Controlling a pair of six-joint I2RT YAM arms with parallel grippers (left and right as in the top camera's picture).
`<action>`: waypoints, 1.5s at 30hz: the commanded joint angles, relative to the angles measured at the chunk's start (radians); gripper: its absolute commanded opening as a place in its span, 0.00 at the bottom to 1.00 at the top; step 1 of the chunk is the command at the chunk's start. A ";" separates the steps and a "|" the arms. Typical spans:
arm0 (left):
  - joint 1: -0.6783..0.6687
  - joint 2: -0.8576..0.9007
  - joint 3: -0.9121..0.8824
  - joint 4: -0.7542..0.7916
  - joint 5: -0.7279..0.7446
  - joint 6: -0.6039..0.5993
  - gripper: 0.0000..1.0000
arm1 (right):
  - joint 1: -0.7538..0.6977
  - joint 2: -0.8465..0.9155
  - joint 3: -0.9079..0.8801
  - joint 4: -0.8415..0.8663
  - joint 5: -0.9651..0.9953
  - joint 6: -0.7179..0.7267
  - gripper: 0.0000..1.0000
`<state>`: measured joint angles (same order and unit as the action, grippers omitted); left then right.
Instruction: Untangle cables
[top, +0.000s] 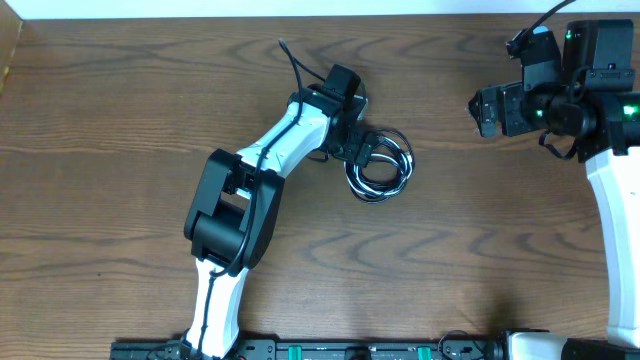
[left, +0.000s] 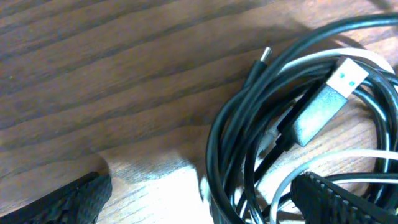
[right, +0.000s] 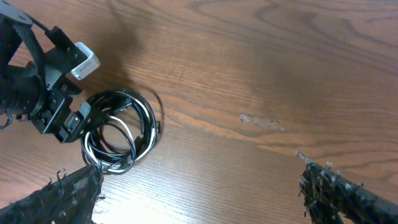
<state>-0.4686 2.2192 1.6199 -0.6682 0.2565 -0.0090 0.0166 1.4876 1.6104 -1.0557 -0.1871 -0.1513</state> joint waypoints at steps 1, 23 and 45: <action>0.010 0.210 -0.112 -0.087 0.066 0.043 0.99 | 0.005 0.007 0.018 0.002 -0.014 -0.014 0.99; -0.083 0.210 -0.112 -0.136 0.068 0.103 0.99 | 0.005 0.007 0.018 0.005 -0.030 -0.015 0.99; -0.080 0.140 -0.039 -0.222 0.016 0.147 0.07 | 0.005 0.007 0.018 0.007 -0.030 -0.030 0.99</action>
<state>-0.5350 2.2387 1.6527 -0.8589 0.3439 0.1135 0.0166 1.4876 1.6104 -1.0504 -0.2096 -0.1642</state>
